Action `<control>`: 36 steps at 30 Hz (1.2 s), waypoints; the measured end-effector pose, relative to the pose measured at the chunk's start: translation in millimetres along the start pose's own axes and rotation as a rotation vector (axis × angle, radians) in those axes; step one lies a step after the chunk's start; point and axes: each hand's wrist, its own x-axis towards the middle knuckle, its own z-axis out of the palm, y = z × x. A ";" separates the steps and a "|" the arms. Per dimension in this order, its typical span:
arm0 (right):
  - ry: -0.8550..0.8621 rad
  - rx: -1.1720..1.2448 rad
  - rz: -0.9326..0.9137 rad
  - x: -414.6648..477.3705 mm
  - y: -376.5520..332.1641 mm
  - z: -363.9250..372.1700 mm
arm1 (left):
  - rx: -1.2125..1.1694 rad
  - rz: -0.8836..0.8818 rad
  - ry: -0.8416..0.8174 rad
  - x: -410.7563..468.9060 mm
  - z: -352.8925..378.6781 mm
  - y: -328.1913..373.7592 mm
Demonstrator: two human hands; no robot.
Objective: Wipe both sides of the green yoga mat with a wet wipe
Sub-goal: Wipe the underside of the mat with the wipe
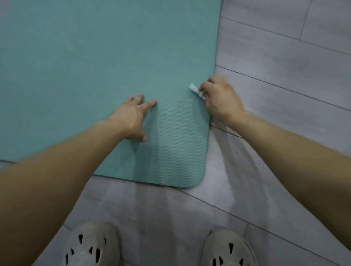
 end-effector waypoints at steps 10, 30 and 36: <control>-0.227 0.004 -0.557 -69.1 -64.3 15.8 | 0.094 0.010 0.058 -3.6 -4.9 -4.8; 0.058 0.091 -0.171 -106.5 -64.2 55.3 | 0.149 -0.005 0.040 -5.6 -14.6 6.3; -0.102 -0.044 -0.029 -116.0 -61.9 53.0 | 0.140 0.002 0.035 -3.6 -12.5 4.7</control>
